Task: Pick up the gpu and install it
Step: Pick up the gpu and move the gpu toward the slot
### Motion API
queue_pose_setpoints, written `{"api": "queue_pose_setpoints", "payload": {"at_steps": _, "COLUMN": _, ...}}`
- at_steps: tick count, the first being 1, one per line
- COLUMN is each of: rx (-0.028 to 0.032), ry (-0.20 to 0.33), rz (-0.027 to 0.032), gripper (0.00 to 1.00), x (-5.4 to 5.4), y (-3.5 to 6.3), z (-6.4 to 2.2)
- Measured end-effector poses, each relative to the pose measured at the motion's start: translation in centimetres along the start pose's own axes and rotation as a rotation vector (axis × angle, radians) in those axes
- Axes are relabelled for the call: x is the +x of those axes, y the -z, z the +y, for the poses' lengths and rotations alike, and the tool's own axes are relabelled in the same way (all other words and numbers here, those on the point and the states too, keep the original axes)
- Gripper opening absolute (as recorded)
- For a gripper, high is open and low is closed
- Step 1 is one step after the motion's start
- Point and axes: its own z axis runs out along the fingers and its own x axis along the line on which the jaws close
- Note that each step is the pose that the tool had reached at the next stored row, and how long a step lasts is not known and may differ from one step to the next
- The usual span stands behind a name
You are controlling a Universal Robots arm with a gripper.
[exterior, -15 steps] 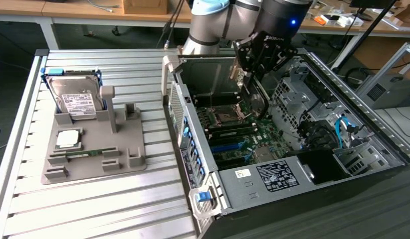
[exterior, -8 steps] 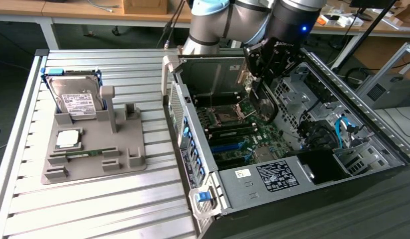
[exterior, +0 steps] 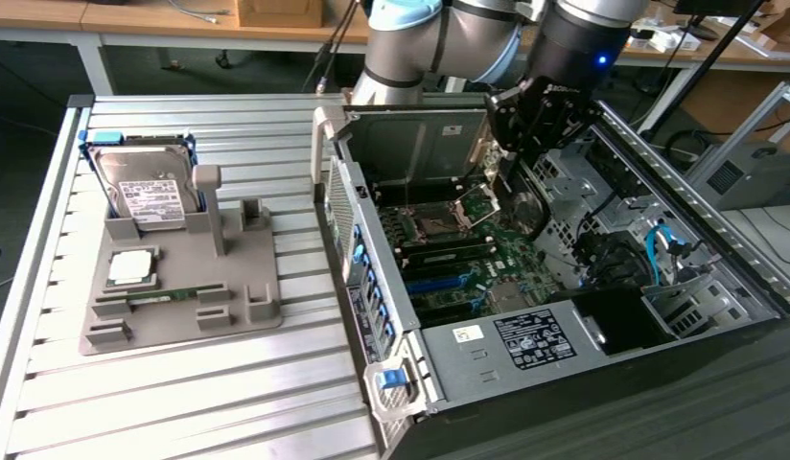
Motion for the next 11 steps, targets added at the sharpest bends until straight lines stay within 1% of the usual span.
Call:
{"api": "queue_pose_setpoints", "payload": {"at_steps": 3, "rx": -0.0001, "ry": 0.001, "rz": -0.0001, "gripper": 0.27, "x": -1.0, "y": -0.04, "z": 0.03}}
{"api": "queue_pose_setpoints", "payload": {"at_steps": 5, "rx": -0.0001, "ry": 0.001, "rz": -0.0001, "gripper": 0.27, "x": -1.4, "y": -0.04, "z": 0.04}}
{"api": "queue_pose_setpoints", "payload": {"at_steps": 11, "rx": -0.0001, "ry": 0.001, "rz": -0.0001, "gripper": 0.27, "x": -1.5, "y": -0.04, "z": 0.05}}
